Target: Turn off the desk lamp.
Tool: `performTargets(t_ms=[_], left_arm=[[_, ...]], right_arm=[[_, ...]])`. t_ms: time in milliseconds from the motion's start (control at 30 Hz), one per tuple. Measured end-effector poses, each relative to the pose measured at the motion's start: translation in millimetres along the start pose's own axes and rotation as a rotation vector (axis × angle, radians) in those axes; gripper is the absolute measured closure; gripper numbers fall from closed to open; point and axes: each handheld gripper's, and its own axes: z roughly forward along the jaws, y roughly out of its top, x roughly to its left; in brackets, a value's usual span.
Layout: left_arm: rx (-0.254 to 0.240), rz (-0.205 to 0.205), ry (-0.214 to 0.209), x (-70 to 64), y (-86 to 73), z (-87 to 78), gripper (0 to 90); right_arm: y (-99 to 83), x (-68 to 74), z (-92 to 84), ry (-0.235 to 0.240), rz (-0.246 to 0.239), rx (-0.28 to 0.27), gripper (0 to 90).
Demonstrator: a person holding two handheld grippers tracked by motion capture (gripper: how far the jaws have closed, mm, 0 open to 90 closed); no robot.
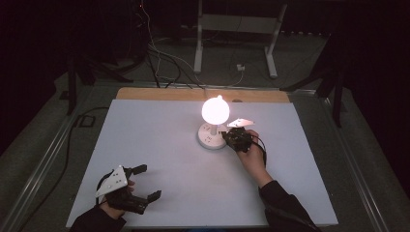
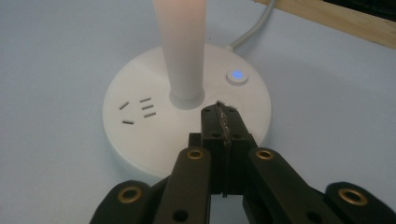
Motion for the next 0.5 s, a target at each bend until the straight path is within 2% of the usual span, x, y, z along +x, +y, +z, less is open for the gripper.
performTargets(t_ms=[100, 500], left_arm=[[0.005, 0.005, 0.002, -0.1, -0.2, 0.1, 0.5], [0.003, 0.008, 0.001, -0.5, -0.1, 0.0, 0.5]], right_arm=[[-0.1, 1.1, 0.9, 0.004, 0.012, -0.005, 90.0], [-2.7, 8.3, 5.0, 0.009, -0.019, 0.006, 89.9]])
